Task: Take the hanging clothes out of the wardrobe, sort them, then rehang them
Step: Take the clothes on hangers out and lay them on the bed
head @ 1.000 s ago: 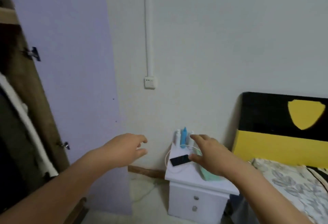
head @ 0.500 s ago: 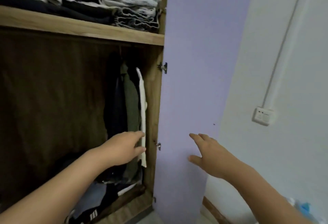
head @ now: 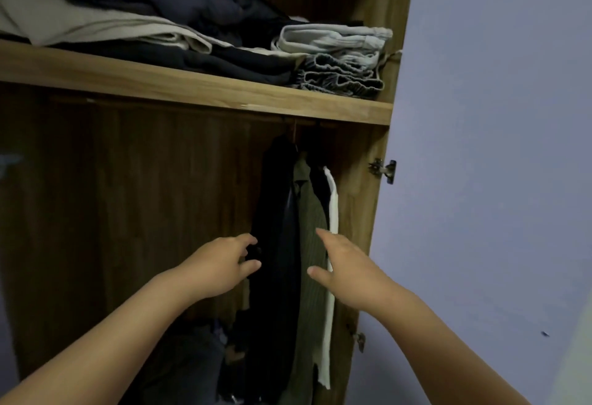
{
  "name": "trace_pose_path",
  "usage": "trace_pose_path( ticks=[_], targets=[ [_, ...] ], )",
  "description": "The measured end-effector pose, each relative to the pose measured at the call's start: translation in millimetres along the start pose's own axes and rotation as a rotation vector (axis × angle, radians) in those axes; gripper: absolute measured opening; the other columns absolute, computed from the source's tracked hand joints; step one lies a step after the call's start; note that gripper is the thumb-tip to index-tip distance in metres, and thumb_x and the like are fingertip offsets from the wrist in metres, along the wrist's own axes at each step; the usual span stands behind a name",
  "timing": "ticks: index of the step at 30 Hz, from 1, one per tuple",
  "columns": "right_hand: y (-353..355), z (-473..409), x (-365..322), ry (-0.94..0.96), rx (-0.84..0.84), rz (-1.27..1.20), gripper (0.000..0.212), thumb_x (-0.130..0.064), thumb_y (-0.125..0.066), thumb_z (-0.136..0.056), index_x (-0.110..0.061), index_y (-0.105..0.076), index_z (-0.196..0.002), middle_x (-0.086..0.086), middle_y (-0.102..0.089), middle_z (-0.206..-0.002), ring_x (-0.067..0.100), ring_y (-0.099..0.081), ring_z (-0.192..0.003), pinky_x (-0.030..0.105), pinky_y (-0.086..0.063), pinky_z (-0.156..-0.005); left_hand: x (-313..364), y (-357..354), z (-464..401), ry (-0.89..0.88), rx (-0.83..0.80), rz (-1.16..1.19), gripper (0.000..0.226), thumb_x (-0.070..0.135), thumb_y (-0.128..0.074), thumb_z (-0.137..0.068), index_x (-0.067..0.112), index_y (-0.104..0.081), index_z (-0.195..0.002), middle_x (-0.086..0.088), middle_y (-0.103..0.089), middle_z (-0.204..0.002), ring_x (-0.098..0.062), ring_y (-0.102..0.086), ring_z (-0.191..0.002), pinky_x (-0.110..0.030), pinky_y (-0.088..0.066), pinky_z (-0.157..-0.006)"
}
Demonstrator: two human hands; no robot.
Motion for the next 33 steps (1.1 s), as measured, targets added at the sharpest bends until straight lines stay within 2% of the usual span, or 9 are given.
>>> trace_pose_path(
  ticks=[5,10,14,17,19,23,26,30,33],
  targets=[
    [-7.2,-76.2,-12.4,-0.002,0.127,-0.161,0.073,-0.032,-0.053,-0.094,-0.024,-0.008,-0.151,-0.001,-0.019,-0.156,0.017,-0.023,-0.141,0.033,-0.025,-0.115,-26.3,17.3,-52.8,-0.042,0.047,0.062,0.050,0.034,-0.047,-0.095,0.022,-0.033,-0.141,-0.002,-0.052,-0.132,-0.014,-0.054,-0.111,-0.022,-0.047,-0.089],
    [-25.0,-148.2,-9.2,-0.015,0.182,-0.309,0.074,-0.031,-0.055,-0.093,-0.024,-0.010,-0.151,-0.001,-0.022,-0.155,0.017,-0.027,-0.141,0.039,-0.029,-0.114,-55.6,26.7,-93.1,-0.067,0.064,0.134,0.049,0.032,-0.048,-0.095,0.022,-0.033,-0.141,-0.001,-0.053,-0.128,-0.009,-0.054,-0.104,-0.017,-0.047,-0.083],
    [-29.1,-205.4,3.4,-0.062,0.267,-0.387,0.070,-0.024,-0.050,-0.096,-0.018,-0.008,-0.151,0.001,-0.019,-0.157,0.016,-0.019,-0.144,0.038,-0.023,-0.117,-90.7,37.1,-124.0,-0.043,0.098,0.149,0.048,0.034,-0.048,-0.094,0.025,-0.035,-0.140,0.008,-0.055,-0.119,-0.001,-0.055,-0.093,-0.012,-0.047,-0.074],
    [-29.9,-242.8,14.3,-0.107,0.325,-0.475,0.069,-0.022,-0.047,-0.097,-0.016,-0.005,-0.151,0.003,-0.022,-0.156,0.019,-0.024,-0.142,0.035,-0.025,-0.116,-116.1,43.9,-144.6,-0.002,0.135,0.152,0.047,0.034,-0.048,-0.094,0.027,-0.034,-0.139,0.010,-0.054,-0.118,-0.002,-0.056,-0.095,-0.014,-0.049,-0.078],
    [-33.6,-266.7,20.9,-0.133,0.307,-0.579,0.067,-0.023,-0.045,-0.098,-0.016,-0.005,-0.152,0.005,-0.026,-0.154,0.021,-0.030,-0.139,0.033,-0.029,-0.113,-128.6,47.1,-159.4,0.021,0.159,0.140,0.047,0.033,-0.048,-0.094,0.028,-0.034,-0.139,0.010,-0.054,-0.118,-0.003,-0.057,-0.096,-0.017,-0.050,-0.081],
    [-39.7,-308.3,24.9,-0.139,0.250,-0.882,0.062,-0.019,-0.046,-0.098,-0.019,-0.014,-0.151,0.003,-0.027,-0.153,0.020,-0.032,-0.138,0.030,-0.030,-0.111,-147.0,54.5,-191.8,0.064,0.212,0.111,0.045,0.037,-0.048,-0.093,0.032,-0.035,-0.136,0.021,-0.049,-0.106,0.007,-0.054,-0.087,-0.008,-0.047,-0.066],
    [-44.9,-334.0,19.7,-0.141,0.193,-1.090,0.069,-0.008,-0.051,-0.095,-0.021,-0.013,-0.151,0.003,-0.033,-0.148,0.020,-0.038,-0.132,0.025,-0.035,-0.099,-160.7,55.5,-210.4,0.097,0.239,0.135,0.044,0.037,-0.049,-0.092,0.034,-0.036,-0.134,0.025,-0.047,-0.102,0.006,-0.053,-0.087,-0.009,-0.046,-0.065],
    [-52.2,-362.8,12.7,-0.130,0.155,-1.252,0.083,0.017,-0.044,-0.082,-0.025,-0.020,-0.149,0.001,-0.049,-0.127,0.022,-0.048,-0.117,0.034,-0.046,-0.095,-173.6,54.2,-224.5,0.117,0.245,0.155,0.044,0.035,-0.051,-0.092,0.033,-0.038,-0.134,0.025,-0.049,-0.100,0.003,-0.055,-0.091,-0.010,-0.047,-0.071],
    [-55.2,-373.2,11.5,-0.152,0.202,-1.321,0.086,0.022,-0.035,-0.076,-0.027,-0.025,-0.147,0.001,-0.051,-0.123,0.029,-0.051,-0.116,0.039,-0.053,-0.084,-181.3,58.6,-231.9,0.122,0.256,0.153,0.043,0.034,-0.050,-0.093,0.031,-0.039,-0.134,0.022,-0.051,-0.101,0.001,-0.056,-0.093,-0.011,-0.047,-0.075]
  ],
)
Point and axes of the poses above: each hand's wrist, its own z-axis away from the middle knuckle, its own y-axis out of the back of the hand, x = y × z, the point moved 7 cm from there along -z, towards the middle knuckle
